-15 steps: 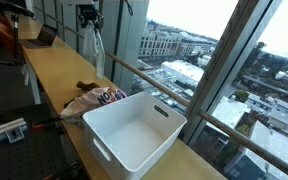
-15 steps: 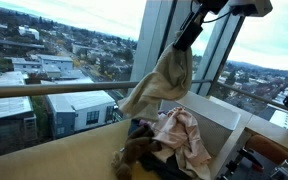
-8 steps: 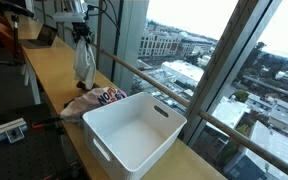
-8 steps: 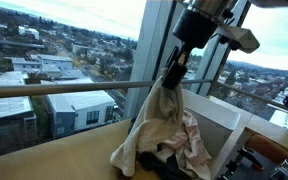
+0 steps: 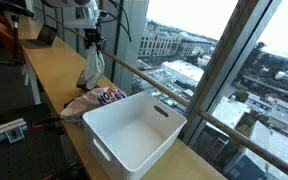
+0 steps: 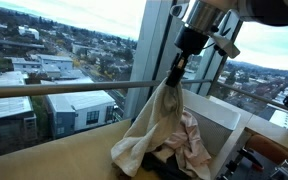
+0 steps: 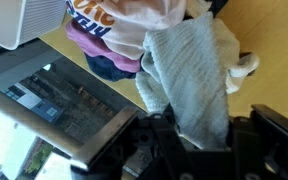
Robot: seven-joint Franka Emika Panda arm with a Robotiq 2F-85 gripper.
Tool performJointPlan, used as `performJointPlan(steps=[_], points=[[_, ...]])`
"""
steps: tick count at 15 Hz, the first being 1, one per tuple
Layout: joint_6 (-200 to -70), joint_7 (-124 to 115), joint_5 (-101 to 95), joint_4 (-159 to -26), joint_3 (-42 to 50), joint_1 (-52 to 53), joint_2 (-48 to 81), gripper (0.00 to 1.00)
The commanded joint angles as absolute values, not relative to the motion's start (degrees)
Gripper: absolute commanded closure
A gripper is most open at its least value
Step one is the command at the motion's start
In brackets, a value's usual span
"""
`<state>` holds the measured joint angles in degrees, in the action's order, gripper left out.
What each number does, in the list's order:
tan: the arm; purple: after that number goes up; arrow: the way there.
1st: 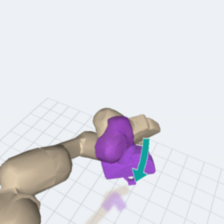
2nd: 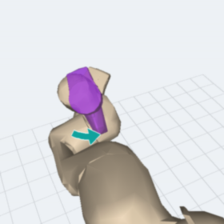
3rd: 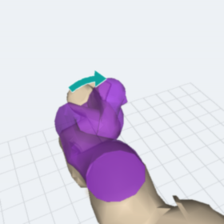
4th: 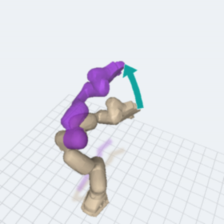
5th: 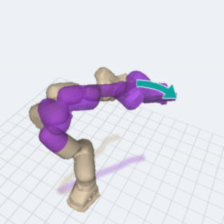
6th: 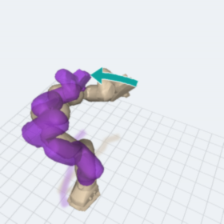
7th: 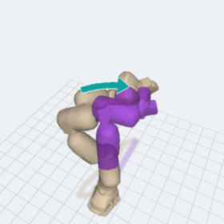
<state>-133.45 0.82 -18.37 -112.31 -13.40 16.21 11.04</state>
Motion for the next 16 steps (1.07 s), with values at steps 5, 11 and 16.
performJointPlan(steps=[5, 11, 16], points=[[-133.2, 6.8, -17.6, -116.8, -11.5, 12.6, 8.8, 0.38], [-133.4, 7.2, -18.2, -116.6, -10.9, 11.8, 10.3, 0.2], [-133.4, 7.2, -18.2, -116.6, -11.0, 12.1, 10.4, 0.1]])
